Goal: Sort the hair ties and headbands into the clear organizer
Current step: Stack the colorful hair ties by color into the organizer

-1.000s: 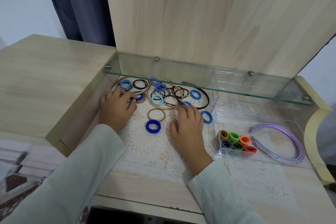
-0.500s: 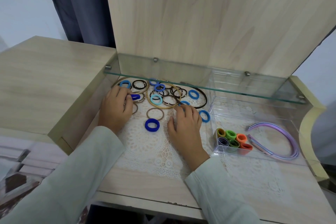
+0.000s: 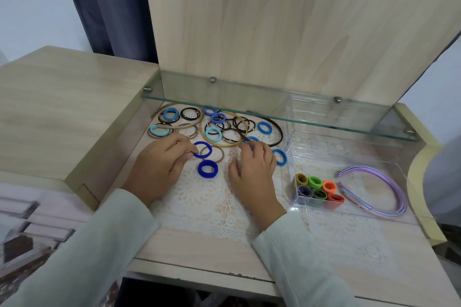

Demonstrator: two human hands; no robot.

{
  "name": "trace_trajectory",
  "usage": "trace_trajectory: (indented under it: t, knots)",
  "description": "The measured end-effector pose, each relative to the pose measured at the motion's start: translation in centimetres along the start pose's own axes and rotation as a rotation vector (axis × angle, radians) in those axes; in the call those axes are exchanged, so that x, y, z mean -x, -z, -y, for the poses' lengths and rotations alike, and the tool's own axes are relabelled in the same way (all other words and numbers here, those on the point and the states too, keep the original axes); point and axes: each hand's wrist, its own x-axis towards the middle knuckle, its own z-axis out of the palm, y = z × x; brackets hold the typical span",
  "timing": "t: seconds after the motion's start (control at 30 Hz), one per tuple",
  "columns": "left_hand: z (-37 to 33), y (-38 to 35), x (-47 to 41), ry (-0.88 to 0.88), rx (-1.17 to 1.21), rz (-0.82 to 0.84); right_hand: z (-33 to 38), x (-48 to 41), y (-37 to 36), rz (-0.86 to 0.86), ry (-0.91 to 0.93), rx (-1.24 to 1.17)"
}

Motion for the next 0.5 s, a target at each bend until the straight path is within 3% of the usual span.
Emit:
trace_trajectory:
  t: [0.3, 0.5]
  knots:
    - [0.3, -0.6, 0.0, -0.123, -0.058, 0.135, 0.0, 0.2, 0.2, 0.024, -0.003, 0.002]
    - [0.2, -1.1, 0.8, -0.097, -0.053, 0.160, 0.1, 0.1, 0.2, 0.024, -0.005, -0.001]
